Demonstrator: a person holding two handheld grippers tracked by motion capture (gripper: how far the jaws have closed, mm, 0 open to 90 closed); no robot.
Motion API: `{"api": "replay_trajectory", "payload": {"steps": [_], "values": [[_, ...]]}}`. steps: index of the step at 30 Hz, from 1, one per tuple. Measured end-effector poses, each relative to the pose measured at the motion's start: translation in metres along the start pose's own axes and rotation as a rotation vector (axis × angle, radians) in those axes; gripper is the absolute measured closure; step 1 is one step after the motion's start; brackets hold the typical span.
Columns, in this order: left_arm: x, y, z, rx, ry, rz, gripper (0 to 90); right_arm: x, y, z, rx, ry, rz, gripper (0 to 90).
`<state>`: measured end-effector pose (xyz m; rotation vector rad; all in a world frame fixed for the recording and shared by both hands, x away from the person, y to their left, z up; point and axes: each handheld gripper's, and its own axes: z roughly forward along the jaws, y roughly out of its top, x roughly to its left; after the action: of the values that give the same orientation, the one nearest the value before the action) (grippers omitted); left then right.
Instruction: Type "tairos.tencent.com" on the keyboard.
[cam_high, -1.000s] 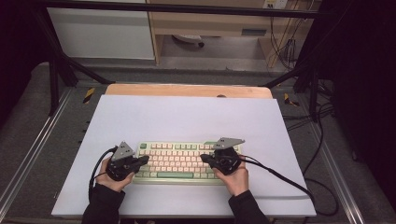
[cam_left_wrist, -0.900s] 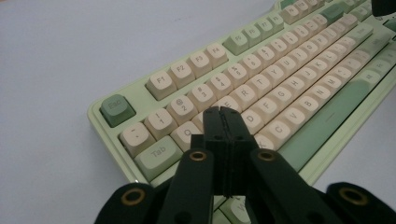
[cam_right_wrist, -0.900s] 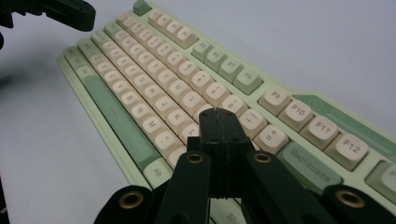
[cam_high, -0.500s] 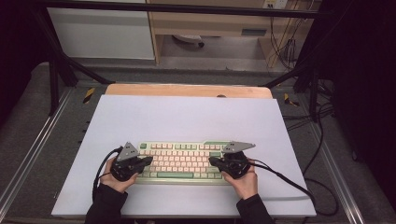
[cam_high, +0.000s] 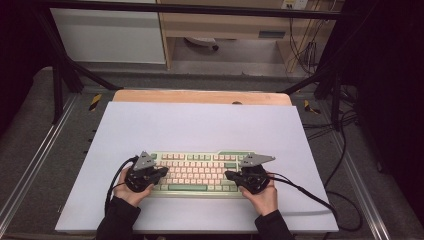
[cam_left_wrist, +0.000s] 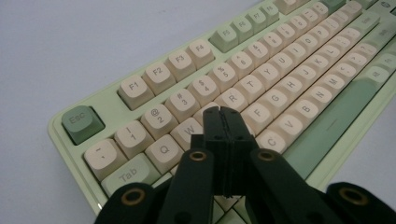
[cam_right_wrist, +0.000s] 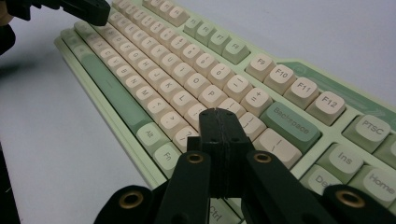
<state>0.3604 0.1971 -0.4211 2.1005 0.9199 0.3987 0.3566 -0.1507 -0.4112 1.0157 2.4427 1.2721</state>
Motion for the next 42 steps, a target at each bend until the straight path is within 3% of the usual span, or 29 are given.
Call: {"api": "replay_trajectory", "payload": {"steps": [23,42], "values": [[0.000,-0.006,0.009,0.019,-0.005,0.008,89.8,0.001,-0.003,0.002,0.004,0.011,0.001,90.0],[0.000,-0.005,-0.006,-0.013,-0.007,0.007,89.5,0.003,-0.002,0.003,-0.011,0.027,0.018,90.0]]}}
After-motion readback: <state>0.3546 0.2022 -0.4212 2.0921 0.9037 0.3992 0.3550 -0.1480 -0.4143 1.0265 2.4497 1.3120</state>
